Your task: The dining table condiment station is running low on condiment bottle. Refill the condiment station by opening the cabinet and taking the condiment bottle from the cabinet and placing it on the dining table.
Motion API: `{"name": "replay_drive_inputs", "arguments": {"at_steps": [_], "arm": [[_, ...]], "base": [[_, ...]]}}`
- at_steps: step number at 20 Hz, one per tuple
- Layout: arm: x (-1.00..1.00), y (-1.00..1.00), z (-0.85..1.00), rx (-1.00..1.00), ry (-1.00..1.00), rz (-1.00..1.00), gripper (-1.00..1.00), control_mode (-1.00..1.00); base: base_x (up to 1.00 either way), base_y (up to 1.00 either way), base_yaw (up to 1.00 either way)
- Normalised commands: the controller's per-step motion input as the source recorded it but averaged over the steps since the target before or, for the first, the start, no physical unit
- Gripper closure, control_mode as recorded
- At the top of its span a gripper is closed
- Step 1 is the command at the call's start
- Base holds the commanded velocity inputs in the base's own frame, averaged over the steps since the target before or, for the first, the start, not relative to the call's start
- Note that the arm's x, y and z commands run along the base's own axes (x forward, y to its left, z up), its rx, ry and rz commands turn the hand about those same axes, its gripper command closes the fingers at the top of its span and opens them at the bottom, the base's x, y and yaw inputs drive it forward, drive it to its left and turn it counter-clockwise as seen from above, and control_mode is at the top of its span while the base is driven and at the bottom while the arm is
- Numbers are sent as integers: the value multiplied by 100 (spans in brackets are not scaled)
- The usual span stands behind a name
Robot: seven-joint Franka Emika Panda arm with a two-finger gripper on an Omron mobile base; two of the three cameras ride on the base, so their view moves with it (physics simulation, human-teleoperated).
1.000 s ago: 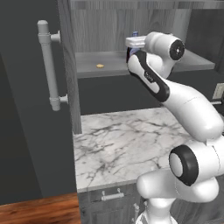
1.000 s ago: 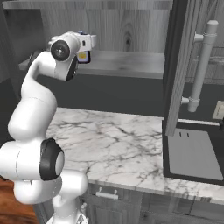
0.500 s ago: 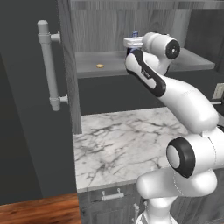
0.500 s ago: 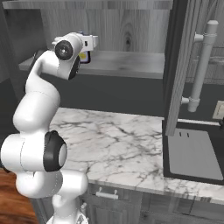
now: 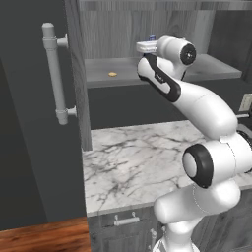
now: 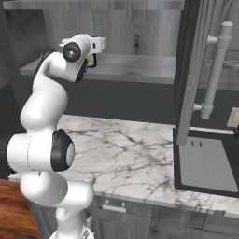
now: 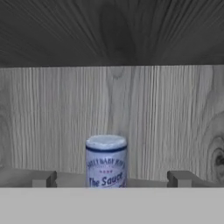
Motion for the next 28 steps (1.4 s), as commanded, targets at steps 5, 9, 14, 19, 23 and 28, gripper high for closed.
{"name": "replay_drive_inputs", "arguments": {"at_steps": [5,9,14,19,23,28], "arm": [[29,0,-1,0,2,0,-100,-100],[14,0,-7,0,2,0,100,-100],[13,0,0,0,0,0,100,-100],[3,0,0,0,0,0,100,-100],[0,0,0,0,0,0,100,-100],[0,0,0,0,0,0,100,-100]], "base": [[0,0,0],[0,0,0],[0,0,0],[0,0,0],[0,0,0],[0,0,0]]}}
